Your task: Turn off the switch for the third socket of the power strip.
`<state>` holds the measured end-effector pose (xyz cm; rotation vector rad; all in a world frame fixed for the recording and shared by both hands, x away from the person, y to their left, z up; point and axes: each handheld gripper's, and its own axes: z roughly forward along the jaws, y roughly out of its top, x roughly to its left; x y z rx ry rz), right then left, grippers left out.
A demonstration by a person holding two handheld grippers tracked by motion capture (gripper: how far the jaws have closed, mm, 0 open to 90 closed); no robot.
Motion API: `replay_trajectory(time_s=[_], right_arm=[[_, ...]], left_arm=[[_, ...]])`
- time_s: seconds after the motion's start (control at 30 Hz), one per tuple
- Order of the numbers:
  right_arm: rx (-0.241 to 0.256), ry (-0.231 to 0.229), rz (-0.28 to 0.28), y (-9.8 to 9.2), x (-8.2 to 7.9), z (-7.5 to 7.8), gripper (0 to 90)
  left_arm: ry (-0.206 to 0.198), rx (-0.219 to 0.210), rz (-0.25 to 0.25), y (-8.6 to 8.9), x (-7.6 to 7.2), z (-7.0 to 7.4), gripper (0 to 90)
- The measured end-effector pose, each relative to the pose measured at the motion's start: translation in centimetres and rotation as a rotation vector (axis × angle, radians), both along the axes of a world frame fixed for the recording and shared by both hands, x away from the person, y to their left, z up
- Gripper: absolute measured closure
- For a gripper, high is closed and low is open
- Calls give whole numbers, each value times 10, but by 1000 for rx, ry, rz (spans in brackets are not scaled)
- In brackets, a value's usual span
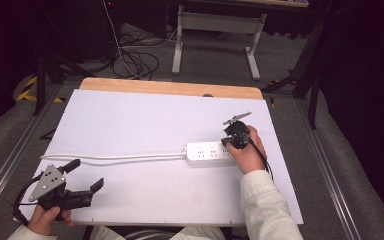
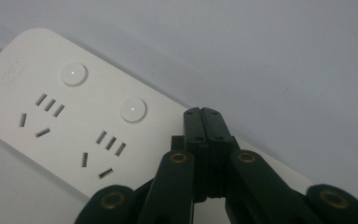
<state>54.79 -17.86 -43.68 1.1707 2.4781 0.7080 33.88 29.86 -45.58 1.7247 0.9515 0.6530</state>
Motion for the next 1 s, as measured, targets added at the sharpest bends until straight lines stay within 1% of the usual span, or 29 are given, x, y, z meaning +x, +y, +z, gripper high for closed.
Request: replay_trajectory(time_s=[0.1,0.27,0.37,0.7,0.93,1.0], right_arm=[[-6,-4,0,1,0,-1,900],[-31,-14,1,4,-1,-2,900],[-35,-12,3,5,-1,-2,900],[-24,-3,-11,4,-1,-2,900],[-41,-13,-24,7,-2,-2,900],[-28,-10,-28,6,-2,-2,900]], left_arm=[[-1,2,-1,0,0,0,42],[0,3,-1,0,0,0,42],[-1,2,-3,0,0,0,43],[-2,5,-5,-1,-1,0,42],[-2,4,-5,-1,-1,0,42],[-2,4,-6,-1,-1,0,42]])
